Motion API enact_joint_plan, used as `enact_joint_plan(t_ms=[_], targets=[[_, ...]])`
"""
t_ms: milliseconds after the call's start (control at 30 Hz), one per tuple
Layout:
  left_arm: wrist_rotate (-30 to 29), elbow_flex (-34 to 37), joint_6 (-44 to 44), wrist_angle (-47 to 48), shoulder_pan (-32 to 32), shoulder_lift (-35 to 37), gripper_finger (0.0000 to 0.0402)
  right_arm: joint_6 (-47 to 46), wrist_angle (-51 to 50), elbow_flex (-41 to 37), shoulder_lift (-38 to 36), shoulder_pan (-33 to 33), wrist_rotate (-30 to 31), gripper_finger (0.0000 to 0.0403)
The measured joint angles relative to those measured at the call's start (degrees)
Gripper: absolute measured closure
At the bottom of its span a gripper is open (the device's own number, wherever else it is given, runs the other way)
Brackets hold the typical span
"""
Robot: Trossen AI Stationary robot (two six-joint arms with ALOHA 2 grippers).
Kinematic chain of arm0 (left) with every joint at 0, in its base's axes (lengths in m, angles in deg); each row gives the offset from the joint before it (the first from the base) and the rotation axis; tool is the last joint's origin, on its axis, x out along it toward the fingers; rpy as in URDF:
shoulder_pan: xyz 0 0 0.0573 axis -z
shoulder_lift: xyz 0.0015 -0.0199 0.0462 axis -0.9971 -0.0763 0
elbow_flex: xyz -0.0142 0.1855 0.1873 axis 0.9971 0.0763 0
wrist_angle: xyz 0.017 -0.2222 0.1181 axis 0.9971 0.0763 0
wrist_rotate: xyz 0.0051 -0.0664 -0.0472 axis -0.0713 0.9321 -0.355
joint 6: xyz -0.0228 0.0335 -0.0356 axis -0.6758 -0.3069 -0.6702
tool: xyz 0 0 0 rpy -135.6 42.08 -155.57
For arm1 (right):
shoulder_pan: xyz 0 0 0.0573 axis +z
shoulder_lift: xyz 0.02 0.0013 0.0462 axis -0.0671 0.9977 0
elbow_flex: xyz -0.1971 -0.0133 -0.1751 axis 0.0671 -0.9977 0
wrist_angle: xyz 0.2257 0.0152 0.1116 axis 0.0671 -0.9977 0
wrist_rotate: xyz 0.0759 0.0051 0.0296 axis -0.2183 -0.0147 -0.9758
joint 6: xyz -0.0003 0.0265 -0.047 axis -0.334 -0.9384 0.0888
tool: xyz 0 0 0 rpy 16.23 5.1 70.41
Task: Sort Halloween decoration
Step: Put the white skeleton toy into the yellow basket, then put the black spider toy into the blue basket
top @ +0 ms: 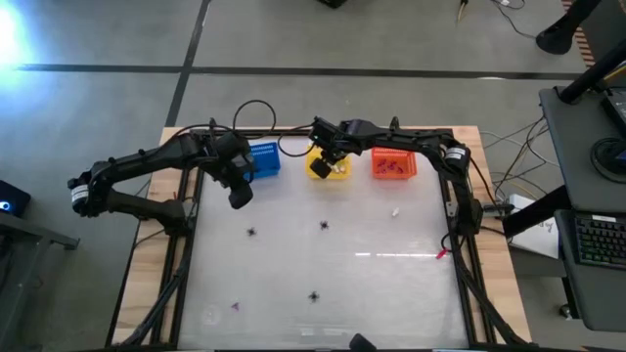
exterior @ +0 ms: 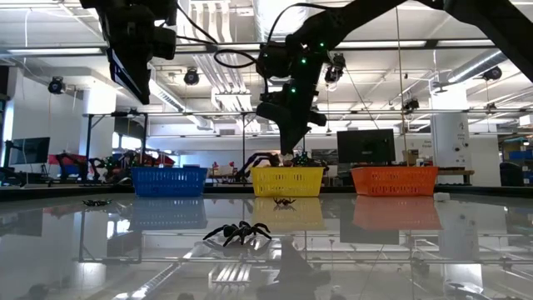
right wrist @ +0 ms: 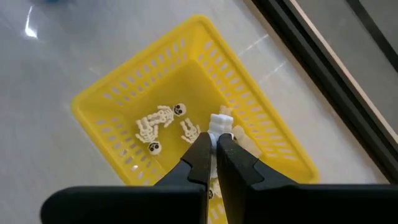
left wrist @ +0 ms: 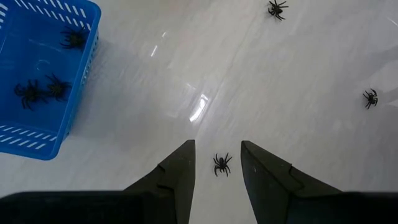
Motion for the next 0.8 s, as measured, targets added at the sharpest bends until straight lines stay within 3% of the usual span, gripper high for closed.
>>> enact_joint_plan(t_ms=[200,533,800], targets=[[0.0,0.0,0.0,0.0,0.0,0.0,0.029,-0.8,-0.1,0.0,0.0,0.0,0.0,0.0385],[0.0,0.0,0.0,0.0,0.0,0.0,0.029,3.4,0.0,0.0,0.0,-0.4,0.4,0.0295],[0.0,0.0,0.0,0.0,0.0,0.0,0.029,3.7,0.5,0.0,0.0,-0.3,0.4,0.0277]])
